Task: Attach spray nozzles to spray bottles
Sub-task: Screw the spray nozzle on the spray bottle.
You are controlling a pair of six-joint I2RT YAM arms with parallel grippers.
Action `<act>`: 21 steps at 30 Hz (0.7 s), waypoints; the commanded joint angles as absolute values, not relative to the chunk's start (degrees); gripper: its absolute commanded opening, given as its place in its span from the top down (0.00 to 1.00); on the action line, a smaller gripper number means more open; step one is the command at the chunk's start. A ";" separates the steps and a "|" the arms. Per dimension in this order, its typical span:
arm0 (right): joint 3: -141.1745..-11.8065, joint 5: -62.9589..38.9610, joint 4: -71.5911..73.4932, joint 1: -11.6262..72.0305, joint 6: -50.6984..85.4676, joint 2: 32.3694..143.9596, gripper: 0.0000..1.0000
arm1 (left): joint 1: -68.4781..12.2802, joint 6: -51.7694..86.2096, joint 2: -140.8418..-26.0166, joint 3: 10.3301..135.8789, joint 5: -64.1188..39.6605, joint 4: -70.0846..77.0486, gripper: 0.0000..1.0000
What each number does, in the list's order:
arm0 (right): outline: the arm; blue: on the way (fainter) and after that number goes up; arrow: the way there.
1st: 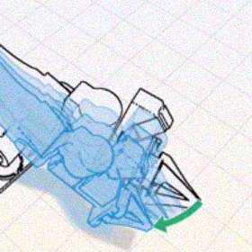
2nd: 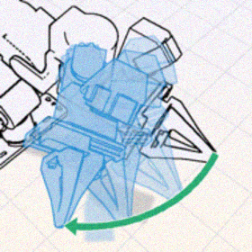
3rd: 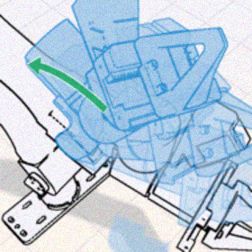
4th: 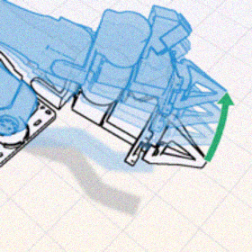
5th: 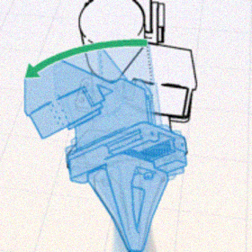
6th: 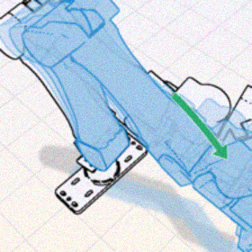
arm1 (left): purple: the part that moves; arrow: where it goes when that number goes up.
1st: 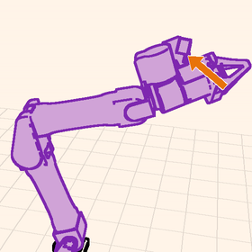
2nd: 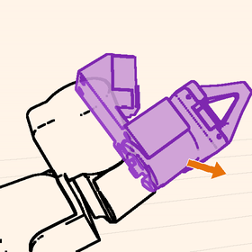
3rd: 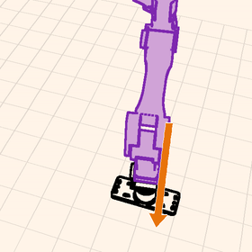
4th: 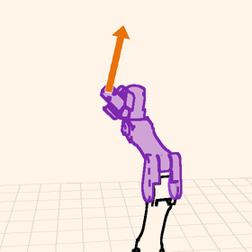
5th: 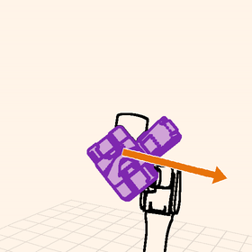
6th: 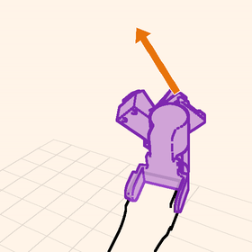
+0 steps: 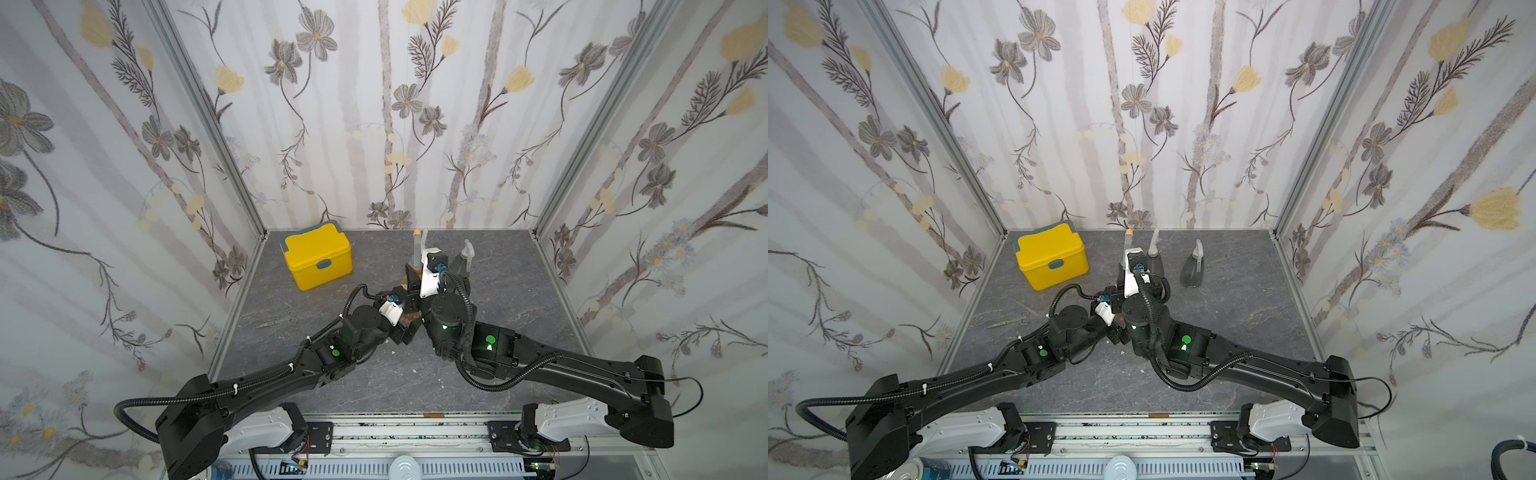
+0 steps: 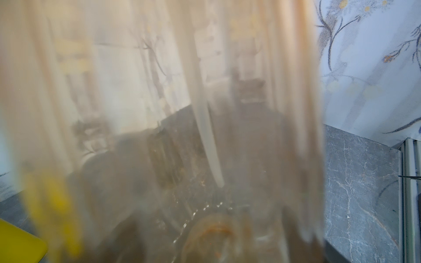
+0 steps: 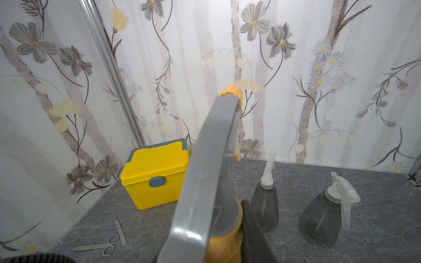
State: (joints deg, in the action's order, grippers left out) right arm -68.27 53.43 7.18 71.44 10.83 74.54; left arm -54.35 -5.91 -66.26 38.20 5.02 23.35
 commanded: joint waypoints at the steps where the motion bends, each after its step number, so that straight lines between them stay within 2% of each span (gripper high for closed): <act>1: -68.18 49.82 -1.31 72.24 9.94 74.32 0.71 | -54.59 -7.92 -65.64 38.70 4.42 39.02 0.24; 7: -68.42 49.44 -2.55 73.03 9.67 73.05 0.65 | -54.51 -8.33 -65.50 38.75 4.66 38.91 0.24; 14: -68.58 45.56 -6.46 73.39 9.49 69.66 0.52 | -54.51 -8.33 -65.65 38.80 4.31 38.77 0.24; 17: -67.84 40.29 -8.67 73.16 8.23 66.34 0.51 | -54.54 -8.27 -65.65 38.84 3.65 38.67 0.24; 21: -65.55 22.63 -11.37 68.29 5.35 59.61 0.50 | -54.55 -8.18 -65.91 39.06 2.52 38.12 0.24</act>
